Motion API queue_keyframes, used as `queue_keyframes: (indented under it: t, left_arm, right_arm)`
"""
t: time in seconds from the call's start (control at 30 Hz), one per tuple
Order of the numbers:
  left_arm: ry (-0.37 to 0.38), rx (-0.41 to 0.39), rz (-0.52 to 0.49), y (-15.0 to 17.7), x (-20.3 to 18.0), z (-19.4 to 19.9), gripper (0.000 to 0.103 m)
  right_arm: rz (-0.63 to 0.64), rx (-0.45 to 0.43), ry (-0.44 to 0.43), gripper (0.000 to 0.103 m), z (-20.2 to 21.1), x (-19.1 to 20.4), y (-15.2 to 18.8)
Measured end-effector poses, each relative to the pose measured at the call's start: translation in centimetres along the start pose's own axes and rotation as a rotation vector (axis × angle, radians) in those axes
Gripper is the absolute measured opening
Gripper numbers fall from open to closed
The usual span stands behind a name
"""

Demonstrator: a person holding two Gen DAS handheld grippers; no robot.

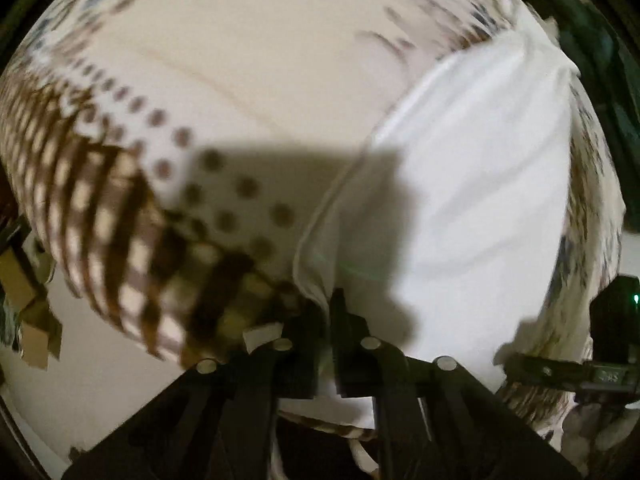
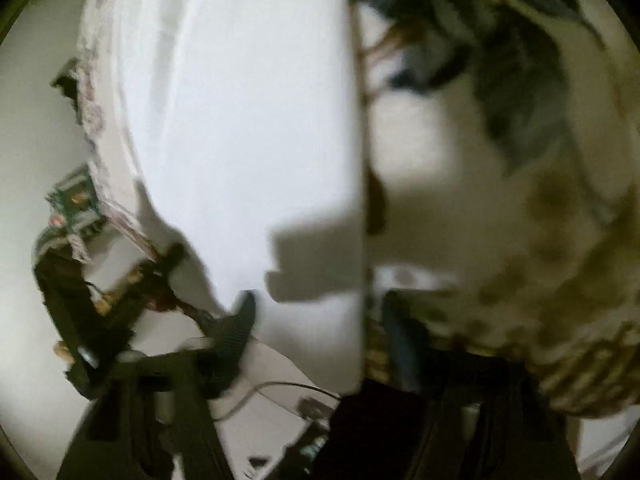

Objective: Fold small clothes

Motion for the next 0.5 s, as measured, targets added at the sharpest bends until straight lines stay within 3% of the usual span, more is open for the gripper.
queue_keyframes:
  t: [0.13,0.2,0.27,0.3,0.33,0.37,0.4,0.47,0.5]
  left_arm:
    - [0.051,0.017,0.015,1.4,1.4,1.7,0.003]
    - [0.045,0.07,0.002,1.1,1.5,2.7,0.004]
    - [0.062,0.099,-0.004,0.0,0.9,4.3,0.005]
    - [0.062,0.097,-0.009,-1.4,1.6,5.6,0.009]
    - [0.075,0.076,-0.023,-3.5,1.1,6.7,0.013]
    - [0.116,0.05,-0.041,-5.6,0.5,7.4,0.022]
    - [0.142,0.032,-0.055,-7.0,0.0,7.8,0.042]
    - [0.245,-0.035,-0.096,-12.5,-2.6,8.4,0.066]
    - [0.285,-0.063,-0.115,-14.8,-4.0,8.2,0.066]
  right_arm:
    - [-0.013,-0.022,0.03,0.003,0.8,-1.9,1.8]
    - [-0.016,-0.006,0.108,0.003,1.3,-2.5,2.9]
    - [-0.023,0.022,0.13,0.012,1.9,-2.0,3.2]
    - [-0.029,0.02,0.13,0.027,2.8,-1.8,3.0]
    - [-0.044,-0.001,0.109,0.051,4.2,-1.6,2.6]
    - [-0.066,-0.03,0.092,0.06,5.9,-1.7,1.7]
    - [-0.088,-0.07,0.076,0.065,7.5,-1.7,0.9]
    - [-0.135,-0.159,0.038,0.065,11.3,-1.8,-2.0]
    - [-0.155,-0.197,0.02,0.065,12.8,-2.0,-3.5]
Point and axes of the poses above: each gripper's, at about its wrist camera, not at the fingertips, and z roughly against the way its jaws point, x to its left, y to its underside, the point moved 3 cm from there along -z, roughly the way its jaws point, and after that the axes turned 5 degrees about y, right-handed, at the moved point
